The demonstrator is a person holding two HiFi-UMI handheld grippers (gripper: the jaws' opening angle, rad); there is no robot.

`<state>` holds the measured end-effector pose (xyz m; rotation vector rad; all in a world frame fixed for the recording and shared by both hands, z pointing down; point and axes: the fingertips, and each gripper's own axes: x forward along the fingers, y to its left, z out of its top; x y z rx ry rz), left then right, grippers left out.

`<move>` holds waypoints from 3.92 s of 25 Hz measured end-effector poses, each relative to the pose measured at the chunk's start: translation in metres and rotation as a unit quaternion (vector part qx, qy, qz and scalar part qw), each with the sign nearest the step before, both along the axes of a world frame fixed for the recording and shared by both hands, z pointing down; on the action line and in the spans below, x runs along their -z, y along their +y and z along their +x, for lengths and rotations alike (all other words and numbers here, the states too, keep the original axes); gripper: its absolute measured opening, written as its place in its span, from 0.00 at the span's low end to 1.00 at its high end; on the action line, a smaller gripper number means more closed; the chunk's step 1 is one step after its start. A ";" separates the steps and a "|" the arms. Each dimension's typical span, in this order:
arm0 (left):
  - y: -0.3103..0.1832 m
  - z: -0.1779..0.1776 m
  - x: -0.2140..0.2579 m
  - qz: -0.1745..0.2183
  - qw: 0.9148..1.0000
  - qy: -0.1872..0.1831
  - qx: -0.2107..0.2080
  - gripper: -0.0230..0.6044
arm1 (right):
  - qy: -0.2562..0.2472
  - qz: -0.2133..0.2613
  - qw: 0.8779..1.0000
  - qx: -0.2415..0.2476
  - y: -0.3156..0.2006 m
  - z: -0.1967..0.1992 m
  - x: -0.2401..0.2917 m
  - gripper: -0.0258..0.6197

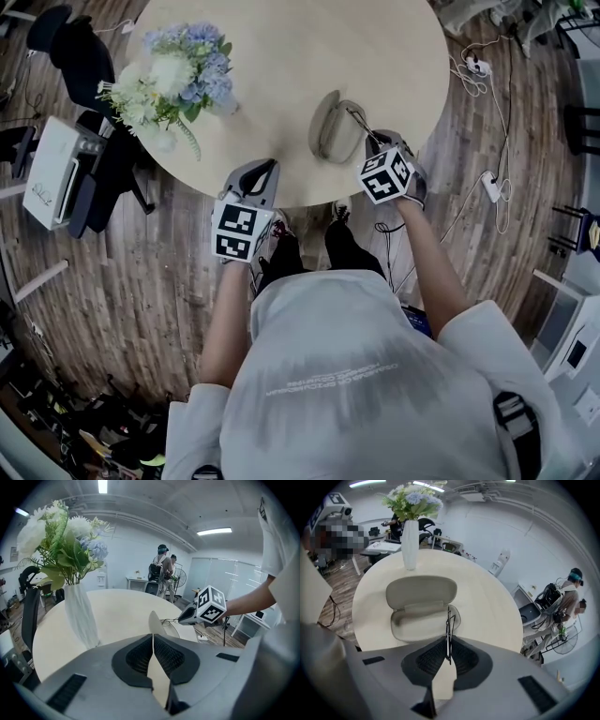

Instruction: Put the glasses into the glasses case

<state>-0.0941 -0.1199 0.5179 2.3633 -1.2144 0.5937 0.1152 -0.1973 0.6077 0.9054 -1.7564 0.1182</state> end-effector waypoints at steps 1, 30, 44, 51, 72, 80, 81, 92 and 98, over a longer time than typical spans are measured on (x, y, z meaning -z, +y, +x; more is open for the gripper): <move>0.002 0.001 0.000 0.000 1.000 0.000 0.001 0.07 | 0.008 -0.003 1.000 0.005 0.003 0.001 -0.004 0.10; 0.034 -0.020 -0.009 -0.014 0.997 0.005 0.076 0.07 | 0.088 0.034 0.911 0.402 -0.013 -0.055 0.014 0.09; 0.006 -0.012 -0.027 -0.035 0.982 0.038 0.183 0.07 | 0.046 -0.005 0.779 0.625 -0.017 -0.082 0.013 0.09; -0.013 -0.016 -0.039 -0.049 0.976 0.066 0.204 0.07 | 0.045 -0.044 0.735 0.675 -0.026 -0.091 0.011 0.09; 0.002 0.062 -0.043 -0.050 0.855 0.069 0.511 0.07 | 0.008 0.034 0.417 0.908 -0.034 -0.080 -0.007 0.10; 0.011 0.083 -0.036 -0.023 0.835 0.073 0.545 0.07 | 0.017 0.000 0.411 0.912 -0.024 -0.071 -0.020 0.29; 0.012 0.084 -0.034 -0.021 0.833 0.074 0.549 0.07 | 0.020 -0.008 0.415 0.909 -0.026 -0.071 -0.020 0.31; 0.033 0.084 -0.026 -0.003 0.805 0.091 0.586 0.07 | -0.007 -0.098 0.495 0.863 -0.054 -0.071 0.002 0.40; 0.030 0.083 -0.007 0.009 0.824 0.034 0.565 0.07 | -0.115 -0.132 0.606 0.776 -0.076 -0.073 0.044 0.33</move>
